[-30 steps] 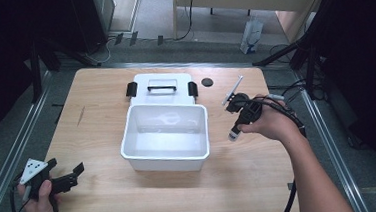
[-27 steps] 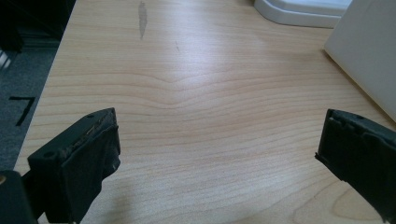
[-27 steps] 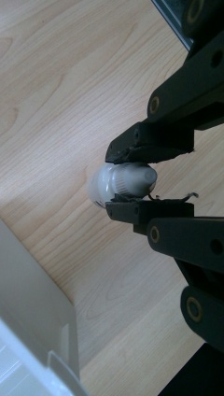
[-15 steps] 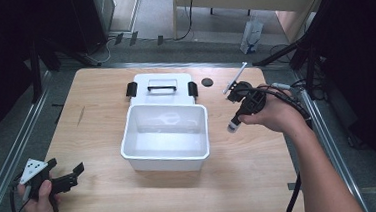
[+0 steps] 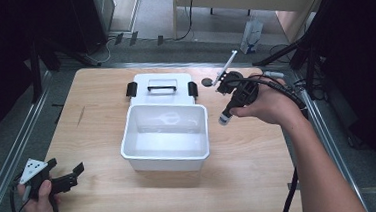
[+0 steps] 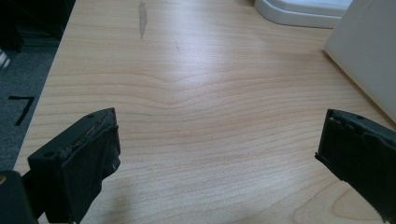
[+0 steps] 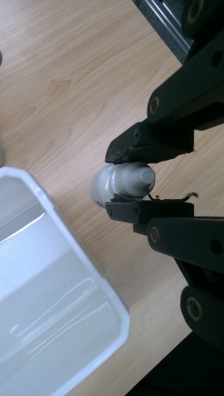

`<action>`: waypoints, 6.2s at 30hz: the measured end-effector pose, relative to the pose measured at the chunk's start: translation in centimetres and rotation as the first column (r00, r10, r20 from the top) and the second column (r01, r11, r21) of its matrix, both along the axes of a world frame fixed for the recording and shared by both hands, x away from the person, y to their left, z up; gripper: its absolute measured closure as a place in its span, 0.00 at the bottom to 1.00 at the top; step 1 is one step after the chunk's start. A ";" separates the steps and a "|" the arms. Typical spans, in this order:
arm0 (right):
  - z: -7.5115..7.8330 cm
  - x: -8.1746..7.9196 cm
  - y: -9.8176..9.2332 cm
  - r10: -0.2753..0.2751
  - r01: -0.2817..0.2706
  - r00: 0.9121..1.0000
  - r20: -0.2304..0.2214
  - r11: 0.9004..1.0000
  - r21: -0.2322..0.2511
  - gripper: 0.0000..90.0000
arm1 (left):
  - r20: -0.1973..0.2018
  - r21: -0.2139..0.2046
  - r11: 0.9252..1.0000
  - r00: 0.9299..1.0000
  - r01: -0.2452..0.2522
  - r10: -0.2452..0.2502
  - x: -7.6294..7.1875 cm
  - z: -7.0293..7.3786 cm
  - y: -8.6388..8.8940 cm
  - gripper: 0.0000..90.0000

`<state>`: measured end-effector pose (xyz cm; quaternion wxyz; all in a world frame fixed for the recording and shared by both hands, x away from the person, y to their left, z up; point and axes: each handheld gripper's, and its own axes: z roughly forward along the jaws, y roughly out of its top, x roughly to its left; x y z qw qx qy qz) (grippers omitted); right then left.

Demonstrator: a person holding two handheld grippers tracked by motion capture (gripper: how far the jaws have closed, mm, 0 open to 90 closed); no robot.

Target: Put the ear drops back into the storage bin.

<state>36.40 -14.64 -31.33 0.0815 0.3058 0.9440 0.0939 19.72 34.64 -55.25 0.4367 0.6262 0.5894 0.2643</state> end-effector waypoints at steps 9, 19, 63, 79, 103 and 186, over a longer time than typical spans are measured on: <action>0.6 -0.3 2.2 0.057 -0.057 0.998 0.006 0.998 0.006 0.80 | 0.001 0.000 1.000 1.000 0.001 -0.001 0.0 0.0 0.0 0.00; 0.3 -0.4 4.3 0.101 -0.100 0.995 -0.005 0.995 0.015 0.80 | 0.001 0.000 1.000 1.000 0.001 -0.001 0.0 0.0 0.0 0.00; -5.7 0.5 6.8 0.190 -0.192 0.981 -0.050 0.980 -0.052 0.80 | 0.004 -0.001 1.000 1.000 0.003 -0.003 0.0 0.0 0.0 0.00; -7.9 0.4 7.2 0.275 -0.280 0.960 -0.054 0.956 -0.093 0.80 | 0.004 0.000 1.000 1.000 0.004 -0.004 0.0 0.0 0.0 0.00; -11.9 0.1 8.4 0.379 -0.390 0.921 -0.092 0.903 -0.181 0.80 | 0.000 -0.001 1.000 1.000 0.009 -0.009 0.0 0.0 0.0 0.00; -7.5 -2.4 -3.2 0.097 -0.101 0.988 0.117 0.994 0.027 0.00 | 0.001 0.002 1.000 1.000 0.009 -0.009 0.0 0.0 0.0 0.00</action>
